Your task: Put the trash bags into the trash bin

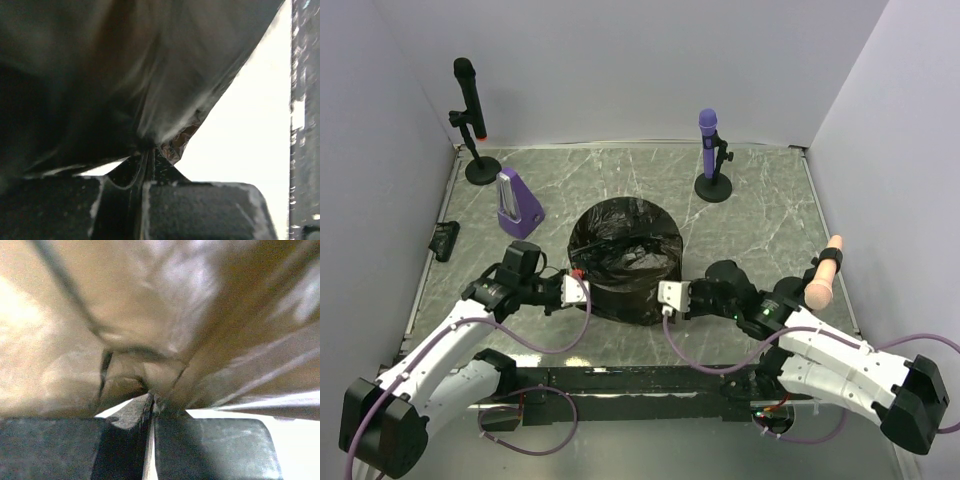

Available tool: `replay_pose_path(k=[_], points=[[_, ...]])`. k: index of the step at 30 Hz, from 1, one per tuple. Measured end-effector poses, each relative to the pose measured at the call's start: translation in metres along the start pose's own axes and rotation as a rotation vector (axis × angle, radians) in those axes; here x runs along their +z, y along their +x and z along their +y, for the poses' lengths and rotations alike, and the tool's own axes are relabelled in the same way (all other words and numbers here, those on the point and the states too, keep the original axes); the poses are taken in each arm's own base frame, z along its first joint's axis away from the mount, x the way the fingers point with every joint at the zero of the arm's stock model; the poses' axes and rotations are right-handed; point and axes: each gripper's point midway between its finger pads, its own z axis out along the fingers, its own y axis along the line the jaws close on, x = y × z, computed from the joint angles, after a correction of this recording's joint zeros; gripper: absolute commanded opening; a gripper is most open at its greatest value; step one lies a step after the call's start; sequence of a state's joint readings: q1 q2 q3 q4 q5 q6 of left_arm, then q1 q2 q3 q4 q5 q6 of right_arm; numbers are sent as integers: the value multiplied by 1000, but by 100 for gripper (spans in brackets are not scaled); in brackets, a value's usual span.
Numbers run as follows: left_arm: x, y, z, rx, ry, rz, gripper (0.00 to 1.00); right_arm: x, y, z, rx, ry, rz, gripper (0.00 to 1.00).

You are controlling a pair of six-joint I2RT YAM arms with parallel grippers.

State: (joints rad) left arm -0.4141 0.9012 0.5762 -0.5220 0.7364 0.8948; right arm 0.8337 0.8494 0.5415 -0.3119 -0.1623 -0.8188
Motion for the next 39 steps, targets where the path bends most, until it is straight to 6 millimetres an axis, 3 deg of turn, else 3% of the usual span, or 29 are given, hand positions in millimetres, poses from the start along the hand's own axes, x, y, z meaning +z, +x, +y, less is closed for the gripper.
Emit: replay_pose_path(k=[3,7,14,18,23,29,31,33,34,37,39], points=[[2,13,-2,36,-8,33,1,2,19,13,-45,-12,26,0],[2,12,2,41,-30,30,1,-1,45,36,-64,-57,86,0],[1,10,7,81,-54,27,1,-11,40,32,-137,-26,46,0],[6,38,0,145,-10,112,1,-2,63,57,-181,-144,110,0],[12,76,-23,139,139,230,1,1,84,88,-181,-313,180,0],[10,91,-35,141,202,285,1,-1,90,97,-165,-416,220,0],[10,94,-35,140,206,298,10,-1,92,96,-155,-441,245,3],[9,96,-35,133,207,310,36,-2,94,94,-148,-463,268,33],[8,97,-36,130,207,315,43,-3,95,94,-148,-466,273,43],[1,93,-39,115,192,319,65,-14,98,96,-144,-469,289,63],[-8,80,-38,123,154,297,73,-26,92,92,-144,-441,275,70]])
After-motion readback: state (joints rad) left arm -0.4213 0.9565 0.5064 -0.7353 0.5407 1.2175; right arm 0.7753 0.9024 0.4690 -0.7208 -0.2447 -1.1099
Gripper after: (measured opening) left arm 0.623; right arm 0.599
